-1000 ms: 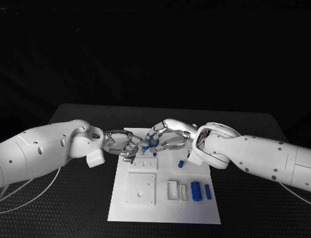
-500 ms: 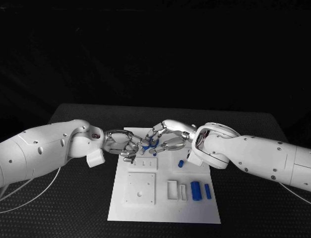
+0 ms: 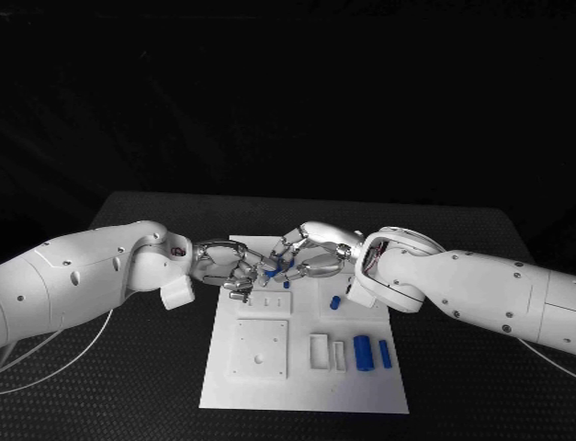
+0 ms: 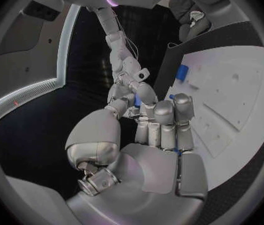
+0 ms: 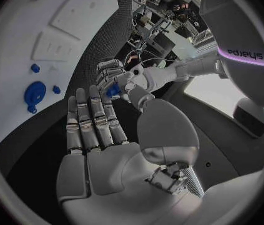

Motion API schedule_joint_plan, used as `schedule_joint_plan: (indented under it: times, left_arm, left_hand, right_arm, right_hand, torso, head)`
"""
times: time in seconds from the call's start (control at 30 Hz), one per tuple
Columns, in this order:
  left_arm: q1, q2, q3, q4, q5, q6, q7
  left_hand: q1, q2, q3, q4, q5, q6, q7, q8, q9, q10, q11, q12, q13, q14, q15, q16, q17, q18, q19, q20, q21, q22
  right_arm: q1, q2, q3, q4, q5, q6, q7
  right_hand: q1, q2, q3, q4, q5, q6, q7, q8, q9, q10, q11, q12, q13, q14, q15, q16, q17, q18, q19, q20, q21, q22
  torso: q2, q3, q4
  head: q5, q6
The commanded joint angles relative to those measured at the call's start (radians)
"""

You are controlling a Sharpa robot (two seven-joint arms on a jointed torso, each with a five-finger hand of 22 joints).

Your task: Assemble the parts on the task board

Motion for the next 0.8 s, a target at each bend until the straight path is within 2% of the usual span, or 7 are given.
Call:
schedule_joint_plan:
  times: [0.03,0.37,0.5,0.63,0.7,0.8]
  left_arm:
    - [0.001,0.002,0.001,0.000,0.006,-0.003,0.008]
    - [0.001,0.002,0.001,0.000,0.006,-0.011,0.007]
    - [0.001,0.002,0.001,0.002,0.012,-0.031,0.001]
    - [0.001,0.001,0.001,0.005,0.019,-0.058,-0.007]
    - [0.001,0.001,0.001,0.006,0.020,-0.067,-0.007]
    - [0.001,0.001,0.001,0.008,0.026,-0.078,-0.013]
  left_hand:
    - [0.004,0.003,0.197,-0.194,0.003,0.000,0.000,-0.004,0.001,-0.006,0.001,0.004,0.001,-0.008,-0.016,0.005,0.001,-0.010,-0.006,-0.116,-0.003,0.014]
    - [0.005,0.003,0.197,-0.193,0.003,0.000,0.000,-0.005,0.003,-0.007,0.001,0.004,0.001,-0.009,-0.016,0.005,0.001,-0.010,-0.006,-0.116,-0.002,0.014]
    - [0.005,0.001,0.196,-0.190,-0.002,-0.001,0.001,-0.008,0.004,-0.008,0.001,0.005,0.001,-0.010,-0.016,0.005,0.001,-0.011,-0.007,-0.116,-0.002,0.014]
    - [0.013,-0.005,0.195,-0.174,-0.050,-0.008,0.003,-0.021,0.008,-0.012,0.003,0.005,0.002,-0.013,-0.015,0.005,0.001,-0.011,-0.008,-0.118,-0.001,0.014]
    - [0.026,-0.021,0.199,-0.152,-0.091,-0.018,0.005,-0.035,0.008,-0.016,0.005,0.004,0.002,-0.015,-0.013,0.004,-0.001,-0.010,-0.009,-0.120,-0.002,0.013]
    - [0.034,-0.037,0.199,-0.139,-0.104,-0.046,0.014,-0.061,-0.004,-0.019,0.012,0.003,0.001,-0.018,-0.008,0.002,-0.002,-0.011,-0.011,-0.120,-0.002,0.013]
  right_arm:
    - [-0.001,0.000,-0.001,0.003,0.000,0.023,0.008]
    - [-0.001,0.002,-0.001,0.005,0.000,0.016,0.008]
    - [-0.001,0.002,-0.001,0.008,-0.005,0.008,0.008]
    - [-0.001,0.001,-0.002,0.012,-0.018,-0.009,0.009]
    - [-0.001,0.001,-0.002,0.014,-0.035,-0.018,0.009]
    - [-0.001,0.001,-0.002,0.015,-0.042,-0.033,0.010]
  right_hand:
    - [-0.008,0.013,0.006,0.019,-0.005,0.014,0.001,0.008,-0.002,0.018,-0.003,0.007,0.003,0.014,-0.005,0.010,0.004,-0.013,0.017,-0.002,-0.006,0.003]
    - [0.004,0.019,0.046,0.026,-0.058,0.052,-0.011,0.017,-0.004,0.054,-0.019,0.017,0.017,0.034,-0.017,0.021,0.013,-0.005,0.046,-0.004,-0.012,0.011]
    - [0.006,0.019,0.054,0.027,-0.065,0.062,-0.014,0.019,-0.004,0.064,-0.023,0.020,0.021,0.040,-0.020,0.025,0.016,-0.003,0.052,-0.005,-0.012,0.011]
    - [0.010,0.020,0.065,0.023,-0.072,0.073,-0.019,0.022,-0.003,0.076,-0.028,0.023,0.026,0.049,-0.024,0.029,0.020,0.001,0.064,-0.005,-0.011,0.011]
    - [0.016,0.021,0.075,0.020,-0.079,0.080,-0.022,0.024,-0.003,0.082,-0.031,0.025,0.029,0.055,-0.026,0.032,0.023,0.004,0.072,-0.005,-0.011,0.012]
    - [0.033,0.022,0.108,0.017,-0.101,0.096,-0.028,0.029,-0.001,0.098,-0.037,0.029,0.035,0.069,-0.032,0.039,0.029,0.010,0.090,-0.005,-0.011,0.011]
  torso:
    - [0.000,-0.0001,0.0000]
    - [0.000,-0.0003,0.0000]
    - [0.000,-0.0003,0.0004]
    - [0.000,-0.0005,0.0002]
    - [0.000,-0.0006,0.0002]
    - [0.000,-0.0004,0.0007]
  head:
    - [0.001,0.001]
    - [0.003,0.000]
    - [0.002,0.000]
    - [0.002,0.000]
    - [0.002,0.000]
    - [0.002,0.000]
